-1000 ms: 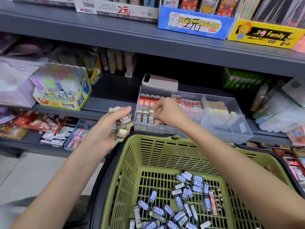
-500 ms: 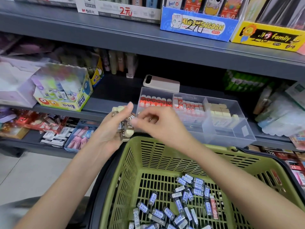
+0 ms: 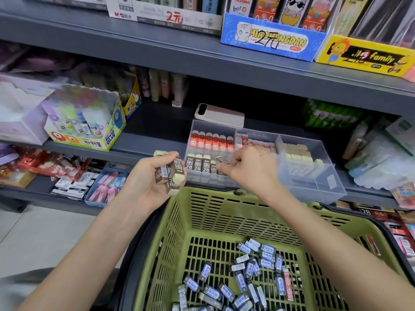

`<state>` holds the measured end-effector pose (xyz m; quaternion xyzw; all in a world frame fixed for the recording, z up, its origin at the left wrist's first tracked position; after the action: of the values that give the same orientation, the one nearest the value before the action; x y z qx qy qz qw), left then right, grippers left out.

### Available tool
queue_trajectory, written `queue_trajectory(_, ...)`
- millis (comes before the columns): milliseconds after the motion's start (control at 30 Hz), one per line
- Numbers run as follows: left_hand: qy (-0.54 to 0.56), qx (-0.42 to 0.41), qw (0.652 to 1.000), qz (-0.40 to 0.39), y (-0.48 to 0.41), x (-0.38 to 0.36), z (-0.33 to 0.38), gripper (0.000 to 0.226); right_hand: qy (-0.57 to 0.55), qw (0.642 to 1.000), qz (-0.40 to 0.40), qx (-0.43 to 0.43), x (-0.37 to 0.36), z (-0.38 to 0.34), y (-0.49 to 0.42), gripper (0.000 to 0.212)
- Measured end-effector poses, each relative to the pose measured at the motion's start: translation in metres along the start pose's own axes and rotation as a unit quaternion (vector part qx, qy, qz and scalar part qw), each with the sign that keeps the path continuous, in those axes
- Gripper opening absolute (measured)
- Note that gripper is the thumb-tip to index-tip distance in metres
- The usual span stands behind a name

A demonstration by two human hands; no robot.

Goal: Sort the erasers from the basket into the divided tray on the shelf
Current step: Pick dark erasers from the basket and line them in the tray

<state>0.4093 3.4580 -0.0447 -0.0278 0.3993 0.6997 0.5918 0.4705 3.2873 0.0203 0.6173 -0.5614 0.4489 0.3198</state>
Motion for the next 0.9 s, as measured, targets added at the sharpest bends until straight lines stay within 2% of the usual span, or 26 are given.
queue_trajectory(100,-0.013,-0.01,1.0,-0.004,0.001,0.0,0.002,0.037,0.013,1.0,-0.005,0.026,-0.005,-0.008,-0.003,0.046)
queue_trajectory(200,-0.028,-0.018,0.999,-0.008,0.001,0.002,0.003,0.04,0.003,0.997,-0.063,0.037,-0.009,-0.005,-0.008,0.046)
queue_trajectory(267,-0.03,-0.019,0.999,-0.01,0.0,0.002,0.003,0.039,0.001,0.997,-0.058,0.052,-0.004,-0.003,-0.013,0.046)
queue_trajectory(367,-0.035,-0.023,0.999,-0.013,0.0,0.001,0.005,0.039,0.036,0.994,-0.005,0.106,0.006,-0.01,-0.018,0.033)
queue_trajectory(433,-0.041,-0.026,0.999,-0.011,0.0,0.002,0.005,0.038,0.054,0.986,-0.022,0.155,-0.001,-0.02,-0.02,0.02)
queue_trajectory(533,-0.05,-0.029,0.998,-0.015,0.0,0.002,0.005,0.036,0.107,0.971,-0.071,0.201,-0.015,-0.028,-0.021,0.023)
queue_trajectory(633,-0.058,-0.037,0.997,-0.019,0.001,0.001,0.006,0.034,0.104,0.97,-0.088,0.204,-0.019,-0.027,-0.024,0.027)
queue_trajectory(767,-0.064,-0.043,0.997,-0.025,0.001,-0.002,0.007,0.035,0.007,0.978,-0.091,0.187,-0.023,-0.024,-0.026,0.037)
queue_trajectory(900,-0.056,-0.057,0.996,-0.04,0.0,-0.007,0.007,0.03,0.004,0.981,-0.087,0.174,-0.02,-0.021,-0.021,0.031)
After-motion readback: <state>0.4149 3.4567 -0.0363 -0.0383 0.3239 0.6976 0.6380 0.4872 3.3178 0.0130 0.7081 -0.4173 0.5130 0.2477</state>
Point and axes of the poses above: each hand's wrist, its own y-axis away from the middle knuckle, its own x-axis out of the back of the hand, z = x × y, the point moved 9 cm from there along -y, towards the middle knuckle, and after that the axes turned 9 degrees about -y, right-handed, at the moved point
